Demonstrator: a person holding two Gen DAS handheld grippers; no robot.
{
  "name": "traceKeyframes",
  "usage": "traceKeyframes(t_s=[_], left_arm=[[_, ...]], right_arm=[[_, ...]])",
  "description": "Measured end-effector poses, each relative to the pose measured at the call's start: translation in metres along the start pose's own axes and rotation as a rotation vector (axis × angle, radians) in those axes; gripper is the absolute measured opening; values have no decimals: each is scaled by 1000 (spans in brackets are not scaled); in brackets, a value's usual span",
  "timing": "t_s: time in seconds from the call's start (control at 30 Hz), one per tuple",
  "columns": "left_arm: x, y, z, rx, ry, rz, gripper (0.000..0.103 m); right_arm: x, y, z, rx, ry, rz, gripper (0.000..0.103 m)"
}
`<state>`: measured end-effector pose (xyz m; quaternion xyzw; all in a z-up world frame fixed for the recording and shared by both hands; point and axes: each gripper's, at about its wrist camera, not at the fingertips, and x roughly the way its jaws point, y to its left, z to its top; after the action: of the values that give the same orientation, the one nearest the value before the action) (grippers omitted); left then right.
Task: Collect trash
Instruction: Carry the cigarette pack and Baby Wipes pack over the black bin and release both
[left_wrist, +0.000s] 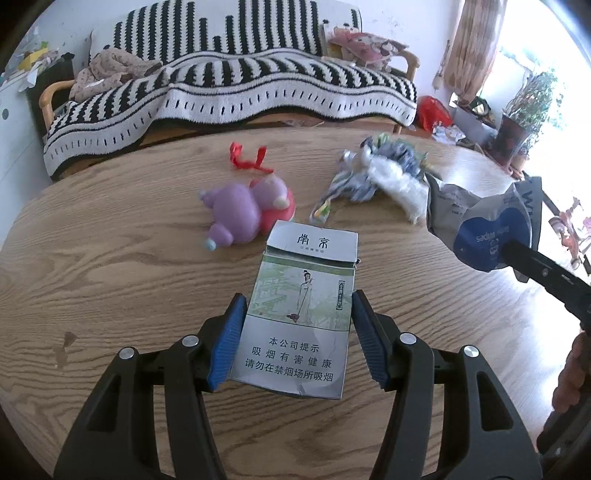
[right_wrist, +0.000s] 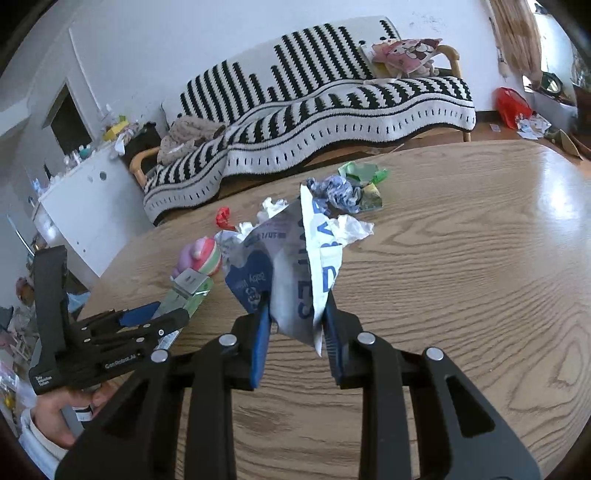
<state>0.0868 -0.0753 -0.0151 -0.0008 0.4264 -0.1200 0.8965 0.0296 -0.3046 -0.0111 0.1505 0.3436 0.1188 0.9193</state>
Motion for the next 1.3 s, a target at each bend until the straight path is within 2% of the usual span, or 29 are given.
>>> traceKeyframes(t_s=[0.13, 0.2, 0.37, 0.47, 0.53, 0.6, 0.63, 0.7, 0.73, 0.83, 0.93, 1.07, 1.3], left_arm=[[-38, -22, 4, 2, -80, -31, 57], [-53, -42, 1, 4, -94, -69, 57], [-95, -135, -24, 129, -78, -209, 57], [-120, -203, -50, 233, -50, -318, 57], [-128, -235, -68, 286, -24, -362, 57], [-129, -273, -94, 342, 34, -419, 57], [-124, -293, -112, 362, 92, -459, 57], [-113, -319, -140, 399, 172, -480, 57], [-105, -334, -159, 438, 206, -466, 57], [-85, -356, -188, 492, 281, -444, 57], [-74, -368, -200, 521, 316, -419, 57], [-68, -378, -209, 545, 334, -399, 57], [-55, -377, -213, 537, 367, -399, 57]], right_arm=[[-42, 2, 3, 30, -83, -1, 27], [-75, 2, 0, 24, -120, -22, 27], [-173, -24, -24, 27, -184, -129, 27], [-231, -51, -53, 50, -202, -219, 27], [-264, -73, -78, 92, -200, -272, 27], [-293, -98, -111, 155, -181, -320, 27], [-302, -108, -125, 184, -166, -336, 27], [-312, -131, -160, 260, -112, -350, 27], [-313, -140, -175, 289, -87, -365, 27], [-320, -167, -214, 373, -49, -393, 27], [-325, -191, -242, 437, -30, -409, 27], [-326, -209, -258, 471, -12, -408, 27], [-310, -218, -258, 512, 5, -395, 27]])
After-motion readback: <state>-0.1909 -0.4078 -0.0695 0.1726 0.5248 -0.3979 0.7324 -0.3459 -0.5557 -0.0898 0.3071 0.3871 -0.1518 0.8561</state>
